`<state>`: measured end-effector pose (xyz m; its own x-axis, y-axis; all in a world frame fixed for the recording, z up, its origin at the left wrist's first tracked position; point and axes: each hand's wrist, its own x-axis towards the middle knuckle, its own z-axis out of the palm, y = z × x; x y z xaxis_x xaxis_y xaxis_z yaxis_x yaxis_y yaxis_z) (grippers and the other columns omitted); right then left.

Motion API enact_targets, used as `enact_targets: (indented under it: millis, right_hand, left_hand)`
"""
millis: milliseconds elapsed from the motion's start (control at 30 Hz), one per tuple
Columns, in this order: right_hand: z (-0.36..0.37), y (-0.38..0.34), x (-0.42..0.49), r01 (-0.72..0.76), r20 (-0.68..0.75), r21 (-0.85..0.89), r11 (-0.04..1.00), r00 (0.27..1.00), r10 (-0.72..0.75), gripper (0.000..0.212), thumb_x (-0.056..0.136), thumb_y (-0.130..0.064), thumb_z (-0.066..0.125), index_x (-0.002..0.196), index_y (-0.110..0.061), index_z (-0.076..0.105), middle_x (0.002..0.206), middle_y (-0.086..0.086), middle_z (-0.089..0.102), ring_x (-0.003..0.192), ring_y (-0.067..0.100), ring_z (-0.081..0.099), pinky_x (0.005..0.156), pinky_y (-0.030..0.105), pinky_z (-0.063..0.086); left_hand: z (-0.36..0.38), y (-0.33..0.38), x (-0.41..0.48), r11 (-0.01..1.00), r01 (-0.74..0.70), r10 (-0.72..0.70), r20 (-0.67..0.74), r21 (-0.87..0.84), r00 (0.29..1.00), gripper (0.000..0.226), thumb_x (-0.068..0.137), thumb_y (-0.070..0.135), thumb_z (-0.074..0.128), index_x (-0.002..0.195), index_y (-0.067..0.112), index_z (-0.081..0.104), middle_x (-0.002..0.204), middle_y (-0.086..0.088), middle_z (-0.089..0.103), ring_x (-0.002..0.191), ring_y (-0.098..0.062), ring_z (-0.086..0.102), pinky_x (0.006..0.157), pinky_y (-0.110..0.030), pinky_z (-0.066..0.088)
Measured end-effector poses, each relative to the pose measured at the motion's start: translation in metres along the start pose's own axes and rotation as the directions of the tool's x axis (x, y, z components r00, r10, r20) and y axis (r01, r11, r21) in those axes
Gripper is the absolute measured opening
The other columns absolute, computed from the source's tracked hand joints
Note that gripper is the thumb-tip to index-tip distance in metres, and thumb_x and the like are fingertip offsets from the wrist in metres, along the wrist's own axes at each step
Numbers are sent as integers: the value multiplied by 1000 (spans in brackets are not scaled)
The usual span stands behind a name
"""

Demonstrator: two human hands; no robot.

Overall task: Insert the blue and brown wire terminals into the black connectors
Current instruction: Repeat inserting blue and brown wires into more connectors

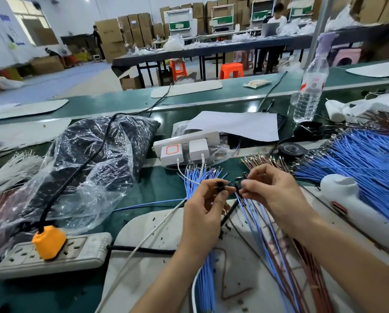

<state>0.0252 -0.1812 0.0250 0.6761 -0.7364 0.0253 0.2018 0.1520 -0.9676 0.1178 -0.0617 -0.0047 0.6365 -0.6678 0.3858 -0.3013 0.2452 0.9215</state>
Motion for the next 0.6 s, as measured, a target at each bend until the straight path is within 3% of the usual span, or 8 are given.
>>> enact_targets:
  millis: [100, 233, 300, 367, 467, 600]
  right_hand:
    - [-7, 1, -8, 18, 70, -3, 1000, 997, -18, 15, 82, 15, 60, 85, 0, 63, 62, 4, 66, 55, 14, 65, 56, 18, 54]
    - [-8, 0, -14, 71, 176, -96, 993, 983, -53, 13, 81, 12, 64, 86, 1, 68, 72, 7, 69, 62, 16, 68, 58, 19, 55]
    - [-8, 0, -16, 93, 201, -152, 984, 978, -61, 13, 81, 11, 65, 89, 2, 67, 78, 10, 70, 70, 20, 71, 62, 22, 57]
    - [-9, 0, -18, 132, 223, -255, 958, 972, -74, 17, 81, 10, 65, 90, -4, 67, 86, 13, 69, 76, 22, 72, 66, 27, 58]
    - [-10, 1, -17, 275, 230, -463, 843, 955, -185, 21, 81, 5, 69, 90, -14, 69, 94, 13, 65, 81, 22, 71, 72, 33, 59]
    - [-11, 0, -18, 440, 296, -601, 667, 898, -326, 22, 80, 1, 72, 97, -13, 70, 90, 5, 62, 76, 17, 68, 69, 33, 59]
  left_hand:
    - [1, 3, 0, 999, -25, 24, 35, 47, 999, 22, 92, 1, 57, 98, 22, 61, 91, 6, 72, 77, -6, 64, 70, -21, 51]
    - [4, 5, -2, 997, -37, 25, 160, 71, 987, 16, 87, 10, 58, 98, 22, 61, 92, 4, 70, 90, -19, 67, 81, -41, 54]
    - [5, 6, -3, 996, -40, 25, 165, 86, 986, 16, 87, 10, 57, 97, 22, 61, 91, 5, 70, 90, -20, 67, 81, -39, 55]
    - [4, 7, -3, 992, -63, 44, 162, 112, 986, 19, 87, 5, 59, 97, 21, 62, 91, 9, 70, 90, -12, 67, 81, -27, 53]
    - [3, 6, -2, 987, -83, 60, 167, 134, 984, 22, 88, 0, 59, 100, 18, 63, 92, 11, 70, 90, -8, 68, 82, -18, 50]
    - [3, 2, -4, 990, -95, 80, 141, 102, 987, 16, 89, 8, 61, 102, 16, 63, 95, 7, 71, 94, -10, 68, 85, -24, 53]
